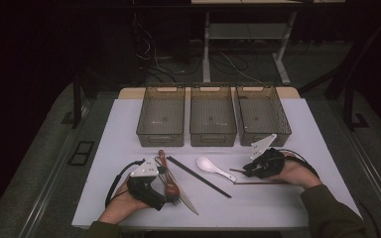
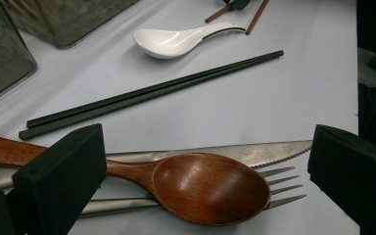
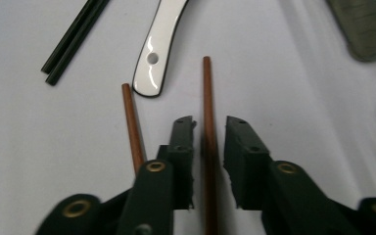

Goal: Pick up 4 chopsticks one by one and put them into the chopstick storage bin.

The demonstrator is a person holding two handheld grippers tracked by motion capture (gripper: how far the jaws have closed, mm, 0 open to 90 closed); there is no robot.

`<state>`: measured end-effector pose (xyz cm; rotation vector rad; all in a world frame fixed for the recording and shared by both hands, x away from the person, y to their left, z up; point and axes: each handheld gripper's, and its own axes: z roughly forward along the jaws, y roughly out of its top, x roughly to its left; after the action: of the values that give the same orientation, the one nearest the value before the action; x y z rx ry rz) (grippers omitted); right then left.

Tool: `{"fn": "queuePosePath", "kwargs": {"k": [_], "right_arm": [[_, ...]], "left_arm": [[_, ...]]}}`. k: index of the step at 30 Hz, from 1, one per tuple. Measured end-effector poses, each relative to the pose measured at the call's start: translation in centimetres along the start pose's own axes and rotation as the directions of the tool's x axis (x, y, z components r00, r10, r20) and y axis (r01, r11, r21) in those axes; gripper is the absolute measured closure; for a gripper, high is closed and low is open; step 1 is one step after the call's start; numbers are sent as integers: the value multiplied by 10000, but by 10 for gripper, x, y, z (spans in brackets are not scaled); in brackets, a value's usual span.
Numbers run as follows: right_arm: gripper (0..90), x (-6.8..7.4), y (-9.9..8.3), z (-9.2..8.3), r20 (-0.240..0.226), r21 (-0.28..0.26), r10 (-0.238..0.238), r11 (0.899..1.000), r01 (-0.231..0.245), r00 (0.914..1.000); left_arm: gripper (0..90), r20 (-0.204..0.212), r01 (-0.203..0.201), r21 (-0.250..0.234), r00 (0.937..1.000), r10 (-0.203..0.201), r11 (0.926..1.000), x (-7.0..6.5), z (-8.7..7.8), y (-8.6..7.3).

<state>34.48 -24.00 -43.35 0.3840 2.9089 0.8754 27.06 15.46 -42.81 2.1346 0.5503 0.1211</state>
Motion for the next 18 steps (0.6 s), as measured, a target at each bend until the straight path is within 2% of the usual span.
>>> {"fn": "queuePosePath", "kwargs": {"k": [1,6,13,18], "right_arm": [[689,-1,0,-1,23,-78,-51,10000,52,10000],[591,1,-2,-13,165,-382,385,9986,-379,9991],[604,14,-12,-29,131,-374,277,9989,-272,9995],[656,23,-20,-28,-170,-88,90,9999,-91,9998]], "left_arm": [[2,-5,-2,6,10000,2,10000,0,0,0],[2,-1,5,-33,10000,-5,10000,0,0,0],[2,-5,16,-58,10000,-16,10000,0,-1,0],[2,-6,1,-55,10000,-1,10000,0,-1,0]]}}
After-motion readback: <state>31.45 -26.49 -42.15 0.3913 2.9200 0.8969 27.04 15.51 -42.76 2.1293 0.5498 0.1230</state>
